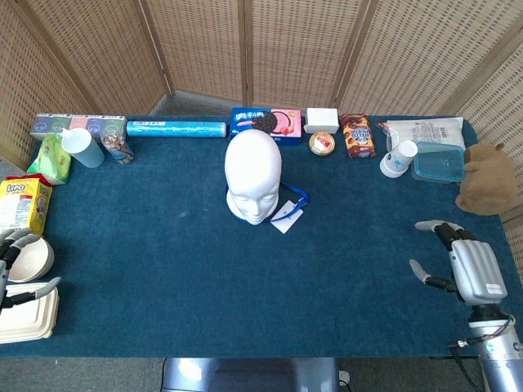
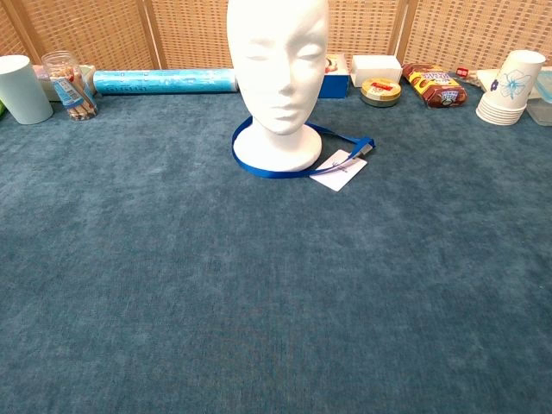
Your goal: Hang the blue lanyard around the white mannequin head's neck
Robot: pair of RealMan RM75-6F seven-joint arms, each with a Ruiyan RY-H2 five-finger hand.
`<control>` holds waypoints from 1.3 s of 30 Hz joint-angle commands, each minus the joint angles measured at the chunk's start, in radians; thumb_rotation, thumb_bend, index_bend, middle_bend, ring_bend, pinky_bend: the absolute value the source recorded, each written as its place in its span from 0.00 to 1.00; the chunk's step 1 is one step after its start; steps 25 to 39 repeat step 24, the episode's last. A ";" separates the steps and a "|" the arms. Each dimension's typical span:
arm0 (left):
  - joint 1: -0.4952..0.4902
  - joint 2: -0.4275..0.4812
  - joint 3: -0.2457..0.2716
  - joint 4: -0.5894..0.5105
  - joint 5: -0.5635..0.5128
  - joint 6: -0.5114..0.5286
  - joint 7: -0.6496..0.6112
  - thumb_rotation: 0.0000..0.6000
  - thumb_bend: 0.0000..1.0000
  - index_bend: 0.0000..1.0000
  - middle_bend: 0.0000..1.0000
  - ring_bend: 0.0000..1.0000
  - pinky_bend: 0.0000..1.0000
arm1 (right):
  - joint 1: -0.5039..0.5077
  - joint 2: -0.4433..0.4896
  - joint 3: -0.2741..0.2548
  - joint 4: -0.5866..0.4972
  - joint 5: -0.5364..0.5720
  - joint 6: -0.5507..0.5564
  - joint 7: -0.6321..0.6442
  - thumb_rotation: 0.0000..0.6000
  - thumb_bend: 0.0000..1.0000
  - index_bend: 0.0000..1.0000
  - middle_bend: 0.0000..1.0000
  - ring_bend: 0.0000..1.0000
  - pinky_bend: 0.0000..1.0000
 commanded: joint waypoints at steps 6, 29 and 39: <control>0.104 0.007 0.064 0.010 0.080 0.070 -0.025 0.45 0.07 0.23 0.18 0.11 0.21 | -0.131 -0.009 -0.086 0.020 -0.092 0.073 -0.026 0.87 0.33 0.30 0.33 0.30 0.33; 0.138 0.036 0.030 -0.025 0.102 0.053 -0.028 0.49 0.07 0.23 0.18 0.11 0.21 | -0.187 -0.019 -0.062 0.055 -0.127 0.062 0.004 0.87 0.33 0.32 0.34 0.30 0.33; 0.138 0.036 0.030 -0.025 0.102 0.053 -0.028 0.49 0.07 0.23 0.18 0.11 0.21 | -0.187 -0.019 -0.062 0.055 -0.127 0.062 0.004 0.87 0.33 0.32 0.34 0.30 0.33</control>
